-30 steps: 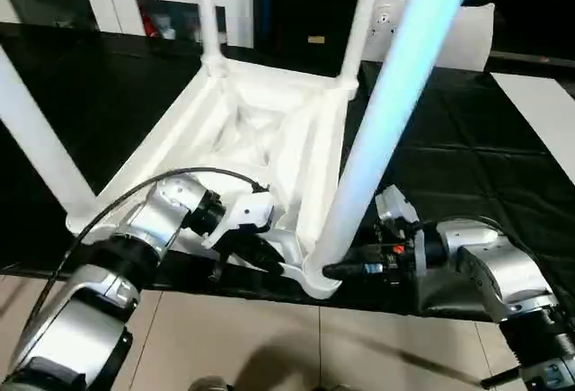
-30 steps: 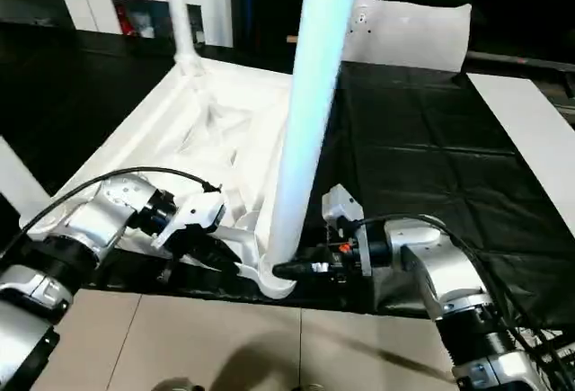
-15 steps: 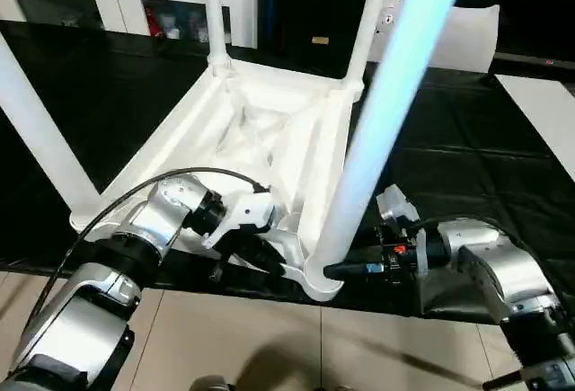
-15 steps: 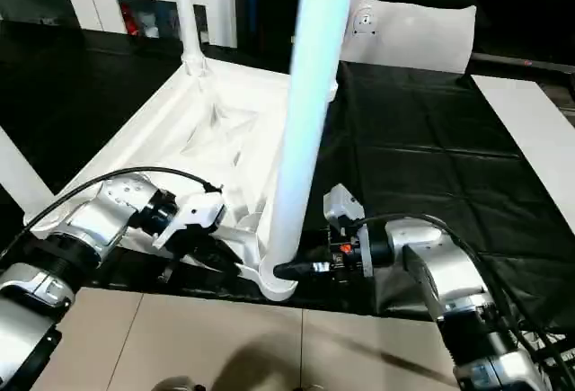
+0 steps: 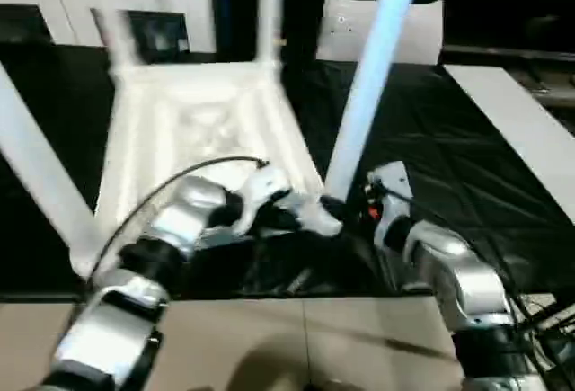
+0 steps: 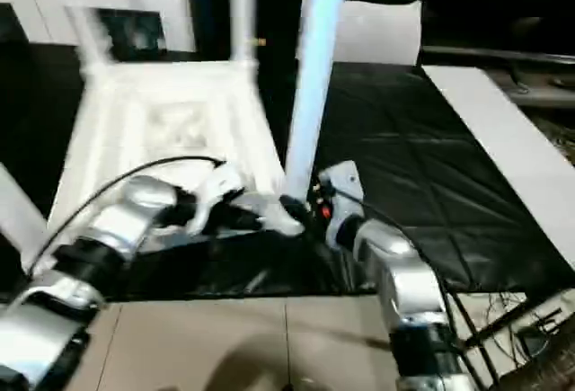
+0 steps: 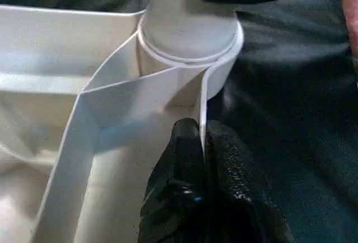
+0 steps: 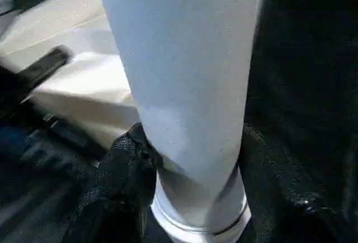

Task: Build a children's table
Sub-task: Rotate leg to tighten

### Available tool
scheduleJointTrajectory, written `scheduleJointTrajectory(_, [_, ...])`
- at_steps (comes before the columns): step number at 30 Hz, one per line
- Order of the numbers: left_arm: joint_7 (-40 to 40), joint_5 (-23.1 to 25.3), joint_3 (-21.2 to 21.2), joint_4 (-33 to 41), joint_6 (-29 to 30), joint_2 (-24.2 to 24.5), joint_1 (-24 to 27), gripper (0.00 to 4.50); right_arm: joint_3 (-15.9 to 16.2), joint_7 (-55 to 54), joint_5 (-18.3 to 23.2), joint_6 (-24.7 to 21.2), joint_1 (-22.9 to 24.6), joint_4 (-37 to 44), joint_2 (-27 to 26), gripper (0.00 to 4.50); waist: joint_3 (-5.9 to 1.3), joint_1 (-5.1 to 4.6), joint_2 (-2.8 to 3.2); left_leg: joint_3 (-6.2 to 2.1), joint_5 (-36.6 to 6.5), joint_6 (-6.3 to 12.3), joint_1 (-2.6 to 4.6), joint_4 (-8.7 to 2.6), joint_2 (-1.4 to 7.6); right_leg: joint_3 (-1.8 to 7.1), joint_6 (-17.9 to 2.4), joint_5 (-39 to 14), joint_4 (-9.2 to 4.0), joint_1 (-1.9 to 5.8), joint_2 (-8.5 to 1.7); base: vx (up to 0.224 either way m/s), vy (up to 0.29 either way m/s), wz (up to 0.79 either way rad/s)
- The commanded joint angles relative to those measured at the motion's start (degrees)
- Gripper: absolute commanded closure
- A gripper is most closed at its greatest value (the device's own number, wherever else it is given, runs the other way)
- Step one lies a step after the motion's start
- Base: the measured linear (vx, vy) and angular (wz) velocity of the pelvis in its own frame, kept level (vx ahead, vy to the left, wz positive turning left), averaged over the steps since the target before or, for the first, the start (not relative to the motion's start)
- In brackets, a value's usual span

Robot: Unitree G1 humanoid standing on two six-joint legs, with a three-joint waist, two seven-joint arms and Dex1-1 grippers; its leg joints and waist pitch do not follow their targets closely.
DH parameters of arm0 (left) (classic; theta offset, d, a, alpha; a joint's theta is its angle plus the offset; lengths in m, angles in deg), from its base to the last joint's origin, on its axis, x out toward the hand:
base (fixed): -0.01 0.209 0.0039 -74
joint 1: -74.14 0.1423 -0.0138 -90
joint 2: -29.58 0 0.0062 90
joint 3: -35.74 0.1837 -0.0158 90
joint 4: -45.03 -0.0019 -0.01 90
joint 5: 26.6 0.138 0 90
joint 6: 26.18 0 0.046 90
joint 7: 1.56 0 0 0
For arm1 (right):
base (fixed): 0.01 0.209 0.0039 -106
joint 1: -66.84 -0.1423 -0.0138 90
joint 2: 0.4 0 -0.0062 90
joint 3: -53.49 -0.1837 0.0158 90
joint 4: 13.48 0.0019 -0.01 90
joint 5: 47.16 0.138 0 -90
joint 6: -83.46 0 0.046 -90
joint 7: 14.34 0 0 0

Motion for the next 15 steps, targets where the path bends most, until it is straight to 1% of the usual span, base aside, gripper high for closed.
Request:
scheduleJointTrajectory(1, [7.9, -2.0, -1.2, 2.7, 1.6, -7.2, -1.9, 4.50, 5.5, -4.5, 0.4, -2.7, -2.1, -2.7, -6.8, 2.56, -2.87, 0.01, -0.13, -1.39, -14.2, 1.00, -0.03, -4.28, 2.43, 2.51, -3.4, -32.6, -6.48, 2.06, -5.13, 0.000, 0.000, 0.00])
scheduleJointTrajectory(2, [8.1, -2.0, -1.2, 2.7, 1.6, -7.3, -1.9, 4.50, 5.5, -4.7, 0.4, -2.7, -2.2, -2.7, -6.9, 2.56, -3.13, 0.08, 0.02, -1.34, -14.3, 0.98, 0.31, -4.19, 2.43, 2.66, -4.6, -30.5, -6.27, 2.06, -5.26, 0.000, 0.000, 0.00])
scheduleJointTrajectory(3, [10.7, -1.9, -1.9, 2.7, 2.4, -8.4, -2.2, 4.50, 5.0, -7.6, -0.1, -2.9, -3.1, -3.6, -8.3, 2.56, -3.11, -0.04, 0.15, -1.33, -13.5, 1.16, -0.04, -4.46, 2.66, 2.88, -5.3, -27.6, -5.88, 2.18, -5.16, 0.000, 0.000, 0.00])
scheduleJointTrajectory(4, [12.5, -1.9, -2.3, 3.2, 2.9, -9.2, -2.2, 4.50, 4.8, -9.7, -0.5, -2.5, -3.9, -4.5, -9.5, 2.56, -3.13, 0.01, 0.24, -1.29, -13.3, 1.30, -0.06, -4.45, 2.66, 2.90, -5.5, -26.5, -5.84, 2.26, -5.13, 0.000, 0.000, 0.00])
scheduleJointTrajectory(5, [13.4, -2.0, -2.4, 3.5, 3.1, -9.6, -2.2, 4.50, 4.7, -10.6, -0.6, -2.2, -4.3, -4.9, -10.0, 2.56, -3.24, -0.12, 0.14, -1.26, -12.8, 1.24, -0.15, -4.45, 2.75, 3.12, -6.5, -23.9, -5.38, 2.37, -5.17, 0.000, 0.000, 0.00])
scheduleJointTrajectory(6, [13.6, -2.0, -2.4, 4.0, 2.7, -9.7, -2.0, 4.50, 4.5, -10.6, -0.2, -1.3, -4.5, -5.0, -10.4, 2.22, -3.34, -0.13, 0.15, -1.24, -12.3, 1.30, -0.21, -4.44, 2.71, 3.20, -6.9, -22.6, -5.17, 2.48, -5.12, 0.000, 0.000, 0.00])
scheduleJointTrajectory(7, [13.7, -1.9, -2.4, 4.3, 2.5, -9.7, -1.9, 4.50, 4.3, -10.5, 0.1, -0.7, -4.6, -5.1, -10.6, 2.02, -3.43, -0.02, 0.05, -1.06, -11.2, 1.81, -0.25, -4.30, 2.67, 3.43, -7.6, -20.2, -4.97, 2.57, -5.19, 0.000, 0.000, 0.00])
scheduleJointTrajectory(8, [13.7, -1.7, -2.5, 5.2, 3.2, -9.7, -1.5, 4.50, 3.8, -10.6, -0.2, -0.4, -4.4, -4.5, -11.1, 1.88, -3.56, 0.00, 0.01, -0.92, -10.2, 2.40, -0.30, -4.18, 2.68, 3.59, -8.2, -18.2, -4.68, 2.67, -5.13, 0.000, 0.000, 0.00])
scheduleJointTrajectory(9, [13.2, -1.5, -2.4, 6.1, 3.2, -9.4, -1.0, 4.50, 3.4, -10.3, -0.5, -0.1, -4.0, -3.9, -11.2, 1.86, -3.64, 0.02, -0.21, -0.76, -8.9, 3.03, -0.41, -4.07, 2.55, 3.68, -8.8, -16.7, -4.53, 2.72, -5.06, 0.000, 0.000, 0.00])
scheduleJointTrajectory(10, [13.0, -1.3, -2.2, 6.9, 3.6, -9.3, -0.7, 4.50, 3.4, -10.5, -0.7, -0.1, -3.8, -3.3, -11.3, 1.78, -3.73, 0.06, -0.20, -0.81, -7.8, 3.25, -0.59, -4.06, 2.57, 3.70, -9.1, -15.3, -4.24, 2.98, -5.15, 0.000, 0.000, 0.00])
scheduleJointTrajectory(11, [12.0, -1.3, -2.0, 7.6, 3.7, -8.7, -0.2, 4.50, 3.4, -9.8, -0.6, 0.2, -3.2, -2.6, -10.6, 1.65, -3.82, 0.17, -0.05, -0.71, -6.1, 3.78, -0.64, -4.02, 2.55, 3.74, -9.7, -12.8, -4.00, 3.04, -5.06, 0.057, -0.027, 0.01])
scheduleJointTrajectory(12, [10.8, -1.4, -1.6, 7.9, 2.8, -7.9, 0.1, 4.50, 3.6, -8.8, -0.6, 0.6, -2.7, -2.0, -9.6, 1.52, -3.78, 0.23, -0.03, -0.61, -5.3, 4.32, -0.67, -3.97, 2.52, 3.77, -10.0, -11.5, -3.97, 3.07, -5.05, 0.000, 0.000, 0.00])
scheduleJointTrajectory(13, [9.7, -1.3, -1.4, 8.4, 2.3, -7.3, 0.5, 4.50, 3.8, -7.8, -0.6, 1.3, -2.3, -1.5, -8.6, 1.43, -3.78, 0.23, -0.03, -0.61, -5.3, 4.32, -0.67, -3.97, 2.52, 3.77, -10.0, -11.5, -3.97, 3.07, -5.05, 0.000, 0.000, 0.00])
scheduleJointTrajectory(14, [7.8, -1.1, -0.9, 8.7, 0.9, -6.1, 1.0, 4.50, 3.8, -5.9, -0.4, 1.9, -1.5, -0.5, -7.0, 1.33, -3.75, 0.41, 0.00, -0.59, -5.2, 4.80, -0.65, -3.99, 2.56, 3.74, -10.1, -11.1, -4.00, 3.17, -5.05, 0.000, 0.000, 0.00])
scheduleJointTrajectory(15, [7.0, -1.0, -0.6, 8.8, 0.3, -5.6, 1.2, 4.50, 3.9, -5.0, -0.3, 2.2, -1.2, -0.1, -6.2, 1.33, -3.74, 0.46, 0.00, -0.61, -5.3, 4.97, -0.69, -3.99, 2.59, 3.74, -10.1, -10.9, -3.93, 3.28, -5.01, 0.000, 0.000, 0.00])
